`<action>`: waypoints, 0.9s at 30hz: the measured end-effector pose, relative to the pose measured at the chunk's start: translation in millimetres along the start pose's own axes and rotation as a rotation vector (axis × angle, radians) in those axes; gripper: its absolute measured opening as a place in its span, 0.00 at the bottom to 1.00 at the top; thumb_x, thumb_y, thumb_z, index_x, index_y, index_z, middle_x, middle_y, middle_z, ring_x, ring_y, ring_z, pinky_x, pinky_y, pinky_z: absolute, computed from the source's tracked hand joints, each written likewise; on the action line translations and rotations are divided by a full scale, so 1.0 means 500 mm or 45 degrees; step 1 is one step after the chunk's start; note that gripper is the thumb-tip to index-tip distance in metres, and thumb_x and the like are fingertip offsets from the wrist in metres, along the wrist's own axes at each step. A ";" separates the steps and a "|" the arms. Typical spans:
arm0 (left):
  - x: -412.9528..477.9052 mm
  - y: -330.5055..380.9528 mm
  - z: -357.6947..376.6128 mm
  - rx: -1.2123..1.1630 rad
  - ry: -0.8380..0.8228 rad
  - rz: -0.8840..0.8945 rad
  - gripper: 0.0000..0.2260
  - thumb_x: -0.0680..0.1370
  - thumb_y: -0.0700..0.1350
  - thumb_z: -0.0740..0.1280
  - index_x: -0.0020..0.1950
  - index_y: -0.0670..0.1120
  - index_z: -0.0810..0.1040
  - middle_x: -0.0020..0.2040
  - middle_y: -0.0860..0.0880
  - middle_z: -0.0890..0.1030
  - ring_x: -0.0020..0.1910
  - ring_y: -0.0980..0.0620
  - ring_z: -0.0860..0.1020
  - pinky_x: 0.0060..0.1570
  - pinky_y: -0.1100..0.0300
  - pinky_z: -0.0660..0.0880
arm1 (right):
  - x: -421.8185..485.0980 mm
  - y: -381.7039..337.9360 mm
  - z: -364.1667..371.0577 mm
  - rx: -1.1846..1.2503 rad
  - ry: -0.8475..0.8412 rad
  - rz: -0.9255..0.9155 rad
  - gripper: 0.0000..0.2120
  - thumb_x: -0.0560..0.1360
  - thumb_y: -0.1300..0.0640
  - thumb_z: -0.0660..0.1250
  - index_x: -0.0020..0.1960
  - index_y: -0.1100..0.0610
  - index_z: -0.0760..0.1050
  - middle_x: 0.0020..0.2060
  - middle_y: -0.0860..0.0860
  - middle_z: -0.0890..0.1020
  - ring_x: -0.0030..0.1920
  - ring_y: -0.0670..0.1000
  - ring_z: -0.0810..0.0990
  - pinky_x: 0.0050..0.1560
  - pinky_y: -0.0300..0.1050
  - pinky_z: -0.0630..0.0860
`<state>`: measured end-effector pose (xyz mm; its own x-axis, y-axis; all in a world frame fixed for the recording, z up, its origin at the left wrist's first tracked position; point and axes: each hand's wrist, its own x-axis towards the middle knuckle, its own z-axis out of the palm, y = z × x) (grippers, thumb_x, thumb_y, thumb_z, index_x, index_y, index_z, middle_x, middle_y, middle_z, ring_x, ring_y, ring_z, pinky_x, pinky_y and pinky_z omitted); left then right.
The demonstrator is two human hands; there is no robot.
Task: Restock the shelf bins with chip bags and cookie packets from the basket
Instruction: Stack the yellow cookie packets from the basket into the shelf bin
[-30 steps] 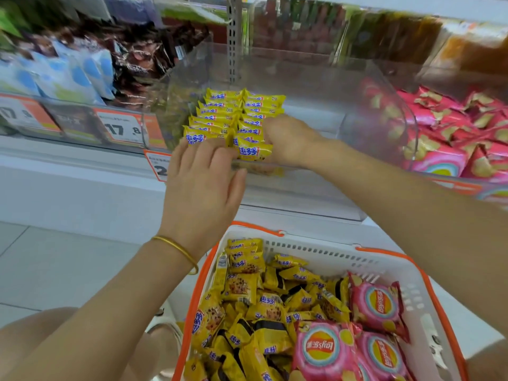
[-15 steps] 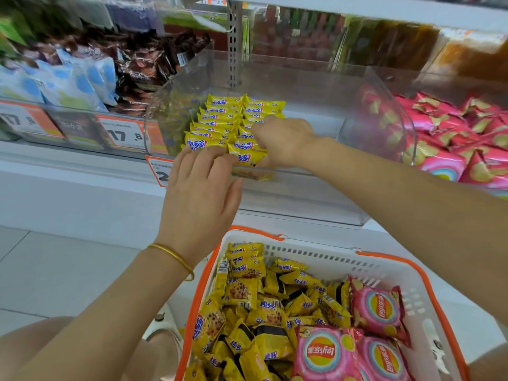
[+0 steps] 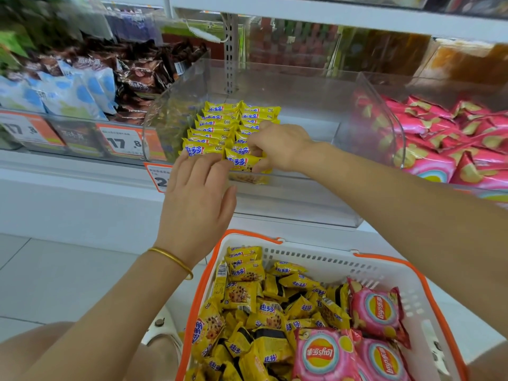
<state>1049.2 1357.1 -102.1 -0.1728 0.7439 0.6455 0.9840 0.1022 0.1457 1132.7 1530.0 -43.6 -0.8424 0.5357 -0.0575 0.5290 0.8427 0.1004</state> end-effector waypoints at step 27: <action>-0.001 -0.006 0.000 -0.031 0.012 0.035 0.16 0.75 0.42 0.62 0.61 0.39 0.76 0.57 0.41 0.77 0.58 0.42 0.72 0.71 0.43 0.58 | -0.006 0.016 -0.002 0.184 0.108 0.039 0.12 0.72 0.48 0.71 0.51 0.54 0.77 0.46 0.47 0.71 0.47 0.49 0.70 0.43 0.44 0.64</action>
<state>1046.5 1356.5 -103.1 -0.1463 0.7402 0.6563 0.9871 0.0655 0.1461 1139.4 1534.9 -41.5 -0.8280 0.5600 0.0281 0.5587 0.8282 -0.0433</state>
